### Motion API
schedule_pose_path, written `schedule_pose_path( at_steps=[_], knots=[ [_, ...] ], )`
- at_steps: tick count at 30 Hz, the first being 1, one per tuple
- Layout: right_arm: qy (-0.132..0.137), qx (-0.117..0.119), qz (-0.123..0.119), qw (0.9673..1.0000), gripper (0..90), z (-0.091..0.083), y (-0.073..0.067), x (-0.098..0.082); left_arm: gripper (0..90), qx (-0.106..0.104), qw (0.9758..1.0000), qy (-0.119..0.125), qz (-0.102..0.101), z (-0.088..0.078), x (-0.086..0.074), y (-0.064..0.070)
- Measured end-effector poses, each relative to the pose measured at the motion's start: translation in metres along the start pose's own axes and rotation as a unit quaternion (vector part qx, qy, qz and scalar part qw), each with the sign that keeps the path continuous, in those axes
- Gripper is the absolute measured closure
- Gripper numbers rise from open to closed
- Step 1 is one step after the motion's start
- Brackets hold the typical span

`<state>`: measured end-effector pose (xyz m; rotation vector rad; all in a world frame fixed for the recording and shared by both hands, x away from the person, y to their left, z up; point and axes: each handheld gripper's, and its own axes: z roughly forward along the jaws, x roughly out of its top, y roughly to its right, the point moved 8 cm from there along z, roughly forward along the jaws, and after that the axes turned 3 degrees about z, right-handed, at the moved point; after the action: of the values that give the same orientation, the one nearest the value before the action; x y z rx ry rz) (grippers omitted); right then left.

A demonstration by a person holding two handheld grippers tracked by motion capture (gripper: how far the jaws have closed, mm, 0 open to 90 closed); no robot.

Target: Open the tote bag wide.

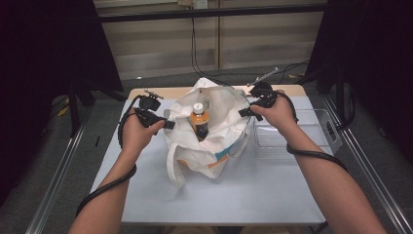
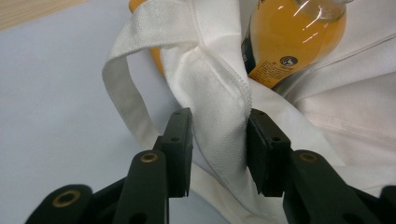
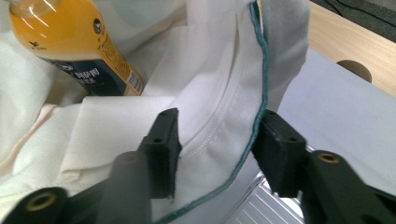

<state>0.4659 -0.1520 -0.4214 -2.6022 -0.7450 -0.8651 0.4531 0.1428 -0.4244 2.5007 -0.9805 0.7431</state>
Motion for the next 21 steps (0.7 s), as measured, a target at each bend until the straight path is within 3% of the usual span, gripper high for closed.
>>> schedule_pose_path(
  at_steps=[10,16,18,21],
  knots=[
    [0.011,-0.009,-0.013,0.9998,47.5,-0.02,-0.005,0.009,53.1,0.005,0.9999,0.01,-0.007,-0.004,0.003,0.003],
    [0.014,-0.008,-0.023,0.9996,51.0,-0.031,-0.009,0.011,50.3,0.013,0.9998,0.011,0.004,-0.012,0.004,0.003],
    [0.015,-0.007,-0.023,0.9996,52.4,-0.033,-0.011,0.011,49.0,0.016,0.9996,0.021,-0.004,-0.016,0.006,0.004],
    [0.015,-0.004,-0.032,0.9994,55.4,-0.033,-0.015,0.013,48.0,0.016,0.9997,0.018,0.008,-0.023,0.007,0.003]
  ],
)
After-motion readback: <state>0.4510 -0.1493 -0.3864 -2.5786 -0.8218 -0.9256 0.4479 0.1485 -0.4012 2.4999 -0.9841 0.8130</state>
